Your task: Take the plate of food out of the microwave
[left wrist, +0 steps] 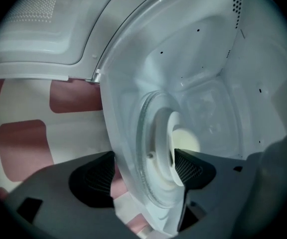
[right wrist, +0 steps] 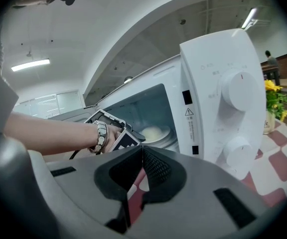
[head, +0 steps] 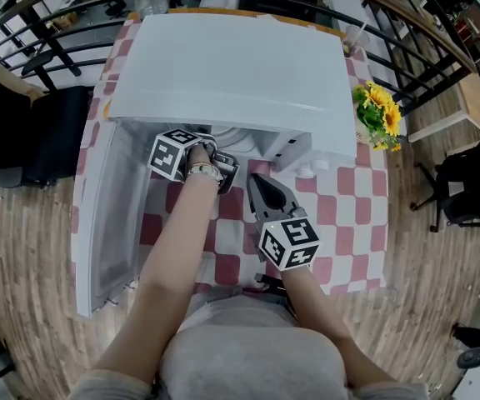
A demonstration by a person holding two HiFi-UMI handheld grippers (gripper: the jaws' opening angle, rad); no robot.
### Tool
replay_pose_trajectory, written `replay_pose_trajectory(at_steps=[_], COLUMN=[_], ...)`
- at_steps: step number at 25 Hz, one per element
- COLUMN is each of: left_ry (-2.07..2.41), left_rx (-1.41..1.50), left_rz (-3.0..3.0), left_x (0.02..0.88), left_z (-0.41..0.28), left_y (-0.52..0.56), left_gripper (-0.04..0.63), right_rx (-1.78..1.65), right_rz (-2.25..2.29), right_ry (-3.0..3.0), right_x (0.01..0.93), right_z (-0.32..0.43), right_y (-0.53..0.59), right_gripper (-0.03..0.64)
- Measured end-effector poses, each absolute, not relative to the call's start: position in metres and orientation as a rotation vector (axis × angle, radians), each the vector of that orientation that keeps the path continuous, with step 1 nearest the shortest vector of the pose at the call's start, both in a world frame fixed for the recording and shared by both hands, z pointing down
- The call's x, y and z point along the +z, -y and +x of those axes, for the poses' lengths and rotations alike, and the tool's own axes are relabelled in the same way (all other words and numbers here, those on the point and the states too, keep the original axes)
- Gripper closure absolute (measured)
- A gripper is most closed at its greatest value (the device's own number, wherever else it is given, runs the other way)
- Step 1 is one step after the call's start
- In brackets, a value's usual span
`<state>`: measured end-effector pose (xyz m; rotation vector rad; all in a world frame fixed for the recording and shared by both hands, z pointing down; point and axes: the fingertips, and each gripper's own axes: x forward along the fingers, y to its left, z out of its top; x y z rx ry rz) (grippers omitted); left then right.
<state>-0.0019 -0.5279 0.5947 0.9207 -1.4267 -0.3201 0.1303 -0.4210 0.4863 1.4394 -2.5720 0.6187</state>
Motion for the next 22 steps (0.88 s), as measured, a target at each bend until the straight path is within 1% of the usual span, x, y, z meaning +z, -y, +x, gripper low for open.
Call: replay_pose_trajectory(at_steps=[10, 22], left_ry=[1.437, 1.423], left_rx=[-0.322, -0.348], left_rz=[0.888, 0.941], left_x=[0.6025, 0.6037], left_z=[-0.0009, -0.0019], left_y=[0.5336, 0.5263], left_gripper=[0.21, 0.219], right_rx=[0.641, 0.625], right_rz=[1.46, 1.465], right_ry=[2.55, 2.562], right_x=[0.4924, 0.4879], right_z=[0.1361, 0.1369], right_y=[0.4247, 0.4193], right_gripper=[0.592, 0.592])
